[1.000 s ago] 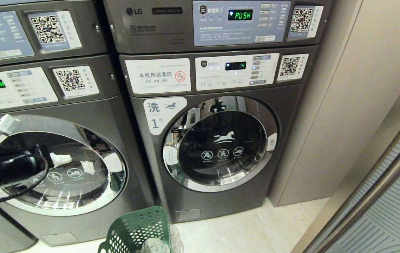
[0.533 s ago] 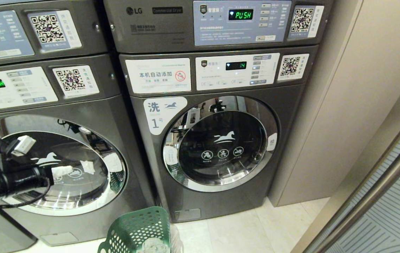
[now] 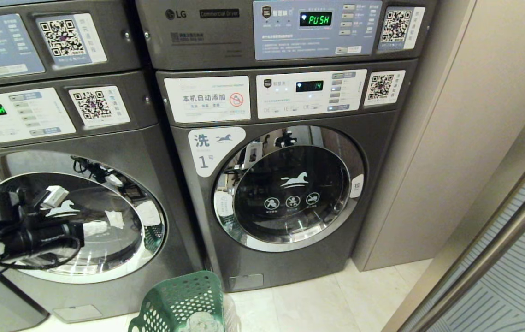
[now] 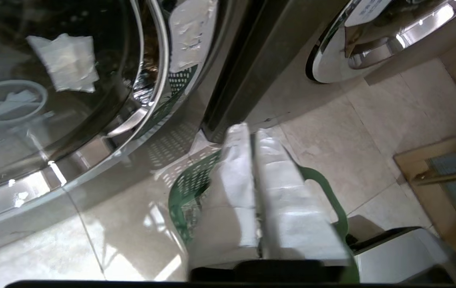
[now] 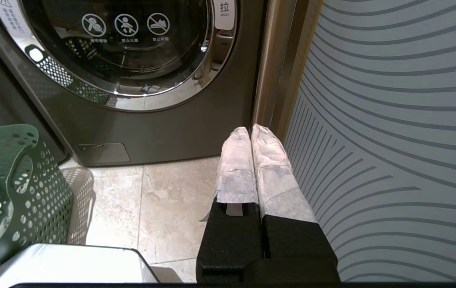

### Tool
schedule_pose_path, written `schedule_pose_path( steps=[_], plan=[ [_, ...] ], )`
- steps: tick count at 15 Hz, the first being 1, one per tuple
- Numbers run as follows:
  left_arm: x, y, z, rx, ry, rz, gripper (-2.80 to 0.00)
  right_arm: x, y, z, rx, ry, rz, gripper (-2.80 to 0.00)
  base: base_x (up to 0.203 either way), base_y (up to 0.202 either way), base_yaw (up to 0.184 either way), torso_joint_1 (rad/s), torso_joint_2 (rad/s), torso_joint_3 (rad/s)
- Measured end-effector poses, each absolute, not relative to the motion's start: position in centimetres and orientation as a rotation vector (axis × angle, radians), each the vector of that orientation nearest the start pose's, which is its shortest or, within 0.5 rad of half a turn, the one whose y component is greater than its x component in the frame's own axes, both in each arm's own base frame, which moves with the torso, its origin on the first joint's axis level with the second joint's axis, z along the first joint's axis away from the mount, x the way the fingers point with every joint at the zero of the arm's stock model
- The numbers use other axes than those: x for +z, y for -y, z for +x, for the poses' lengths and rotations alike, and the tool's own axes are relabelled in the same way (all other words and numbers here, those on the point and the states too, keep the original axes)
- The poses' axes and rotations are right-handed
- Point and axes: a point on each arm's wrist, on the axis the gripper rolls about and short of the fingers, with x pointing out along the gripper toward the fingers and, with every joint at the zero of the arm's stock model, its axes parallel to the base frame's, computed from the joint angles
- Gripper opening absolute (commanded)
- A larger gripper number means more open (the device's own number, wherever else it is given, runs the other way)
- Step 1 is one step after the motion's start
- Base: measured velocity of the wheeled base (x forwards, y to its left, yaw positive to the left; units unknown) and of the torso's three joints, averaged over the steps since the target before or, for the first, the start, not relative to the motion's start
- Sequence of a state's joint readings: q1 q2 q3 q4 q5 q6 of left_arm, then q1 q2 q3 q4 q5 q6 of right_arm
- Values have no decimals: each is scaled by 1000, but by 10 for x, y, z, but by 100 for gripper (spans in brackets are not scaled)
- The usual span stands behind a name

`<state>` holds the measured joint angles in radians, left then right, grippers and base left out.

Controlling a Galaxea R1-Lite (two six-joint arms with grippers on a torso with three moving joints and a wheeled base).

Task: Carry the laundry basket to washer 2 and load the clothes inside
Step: Open the lid of the washing machine

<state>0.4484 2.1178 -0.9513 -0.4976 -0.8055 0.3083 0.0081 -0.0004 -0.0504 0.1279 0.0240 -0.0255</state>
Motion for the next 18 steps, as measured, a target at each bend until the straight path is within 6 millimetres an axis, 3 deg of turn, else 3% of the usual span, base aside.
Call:
schedule_pose_path(
  steps=[5,9,18],
  plan=[
    [53,-131,362,-501,-485,-106,0,76,0,-27,33,-77,-25,-280,0,0,0,0,0,0],
    [56,-125,376,-493,-509,-226,0,76,0,-27,33,-77,-25,-280,0,0,0,0,0,0],
    [37,-126,398,-492,-468,-197,0,76,0,-27,33,-77,-25,-280,0,0,0,0,0,0]
  ],
)
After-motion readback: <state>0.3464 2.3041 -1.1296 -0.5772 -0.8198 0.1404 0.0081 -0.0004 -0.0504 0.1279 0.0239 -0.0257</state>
